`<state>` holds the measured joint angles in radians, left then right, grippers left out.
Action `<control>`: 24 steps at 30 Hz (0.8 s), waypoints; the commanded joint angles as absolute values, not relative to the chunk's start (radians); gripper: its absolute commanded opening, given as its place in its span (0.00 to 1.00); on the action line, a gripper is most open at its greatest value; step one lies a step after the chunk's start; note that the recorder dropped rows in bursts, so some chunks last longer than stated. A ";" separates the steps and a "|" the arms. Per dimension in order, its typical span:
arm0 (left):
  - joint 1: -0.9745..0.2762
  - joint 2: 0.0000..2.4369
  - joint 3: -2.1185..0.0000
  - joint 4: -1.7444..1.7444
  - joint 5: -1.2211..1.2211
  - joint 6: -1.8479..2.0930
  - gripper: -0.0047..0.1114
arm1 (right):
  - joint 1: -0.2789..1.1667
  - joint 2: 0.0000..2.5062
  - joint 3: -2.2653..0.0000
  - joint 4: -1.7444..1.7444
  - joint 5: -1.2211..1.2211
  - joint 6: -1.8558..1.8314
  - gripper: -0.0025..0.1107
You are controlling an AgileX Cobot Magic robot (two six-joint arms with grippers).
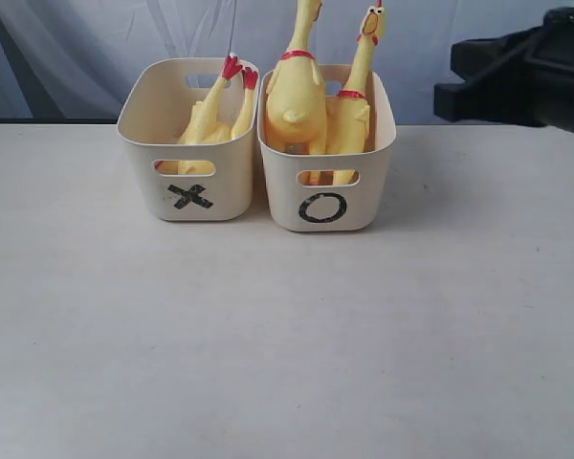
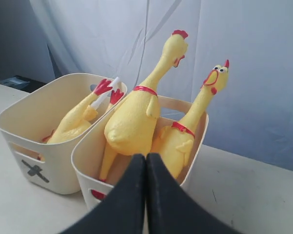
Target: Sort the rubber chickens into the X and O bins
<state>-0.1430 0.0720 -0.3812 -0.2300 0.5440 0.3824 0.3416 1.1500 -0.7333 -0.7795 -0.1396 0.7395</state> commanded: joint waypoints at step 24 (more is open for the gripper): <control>-0.143 0.065 -0.378 -0.223 0.531 0.377 0.04 | 0.338 0.819 -0.522 -0.748 -0.085 0.786 0.01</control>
<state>-0.1430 0.0720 -0.3812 -0.2300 0.5440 0.3824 0.3416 0.8252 -0.5264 -0.7513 -0.0885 0.7830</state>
